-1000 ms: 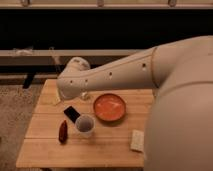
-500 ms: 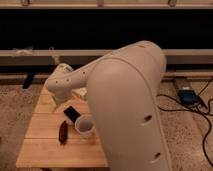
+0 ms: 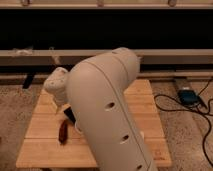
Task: Place the eraser in the ceramic cup
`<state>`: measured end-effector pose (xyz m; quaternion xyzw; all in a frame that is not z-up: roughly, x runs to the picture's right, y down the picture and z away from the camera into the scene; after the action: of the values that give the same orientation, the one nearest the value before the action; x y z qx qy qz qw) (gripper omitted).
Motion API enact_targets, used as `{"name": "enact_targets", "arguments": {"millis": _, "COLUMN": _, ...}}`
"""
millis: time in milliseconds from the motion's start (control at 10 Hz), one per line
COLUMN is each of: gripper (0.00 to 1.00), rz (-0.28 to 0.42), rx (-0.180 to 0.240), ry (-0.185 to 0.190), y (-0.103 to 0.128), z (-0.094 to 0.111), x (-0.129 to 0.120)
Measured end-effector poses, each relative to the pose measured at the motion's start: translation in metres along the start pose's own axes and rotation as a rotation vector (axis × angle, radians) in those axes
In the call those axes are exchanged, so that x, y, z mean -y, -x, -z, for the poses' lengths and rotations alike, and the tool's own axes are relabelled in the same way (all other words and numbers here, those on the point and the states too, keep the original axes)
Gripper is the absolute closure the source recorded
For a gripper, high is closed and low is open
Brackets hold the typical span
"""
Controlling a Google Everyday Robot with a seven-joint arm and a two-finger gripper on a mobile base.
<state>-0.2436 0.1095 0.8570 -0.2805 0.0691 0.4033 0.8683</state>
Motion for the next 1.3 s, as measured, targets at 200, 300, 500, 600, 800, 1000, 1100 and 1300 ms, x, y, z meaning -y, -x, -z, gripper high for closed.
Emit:
{"name": "enact_targets", "arguments": {"millis": 200, "gripper": 0.2, "rz": -0.006, "rx": -0.039, "ry": -0.014, "y": -0.004, "z": -0.015, "x": 0.005}}
{"name": "enact_targets", "arguments": {"millis": 300, "gripper": 0.2, "rz": -0.008, "rx": -0.053, "ry": -0.018, "y": -0.008, "z": -0.022, "x": 0.007}}
{"name": "enact_targets", "arguments": {"millis": 500, "gripper": 0.2, "rz": -0.01, "rx": -0.074, "ry": -0.029, "y": -0.012, "z": -0.031, "x": 0.011}}
{"name": "enact_targets", "arguments": {"millis": 600, "gripper": 0.2, "rz": -0.012, "rx": -0.083, "ry": -0.031, "y": -0.013, "z": -0.035, "x": 0.012}}
{"name": "enact_targets", "arguments": {"millis": 800, "gripper": 0.2, "rz": -0.019, "rx": -0.096, "ry": -0.027, "y": -0.017, "z": -0.042, "x": 0.015}}
{"name": "enact_targets", "arguments": {"millis": 1000, "gripper": 0.28, "rz": -0.012, "rx": -0.104, "ry": -0.017, "y": -0.019, "z": -0.047, "x": 0.011}}
{"name": "enact_targets", "arguments": {"millis": 1100, "gripper": 0.38, "rz": -0.01, "rx": -0.107, "ry": -0.008, "y": -0.02, "z": -0.048, "x": 0.009}}
{"name": "enact_targets", "arguments": {"millis": 1300, "gripper": 0.55, "rz": -0.01, "rx": -0.1, "ry": 0.01, "y": -0.021, "z": -0.048, "x": 0.006}}
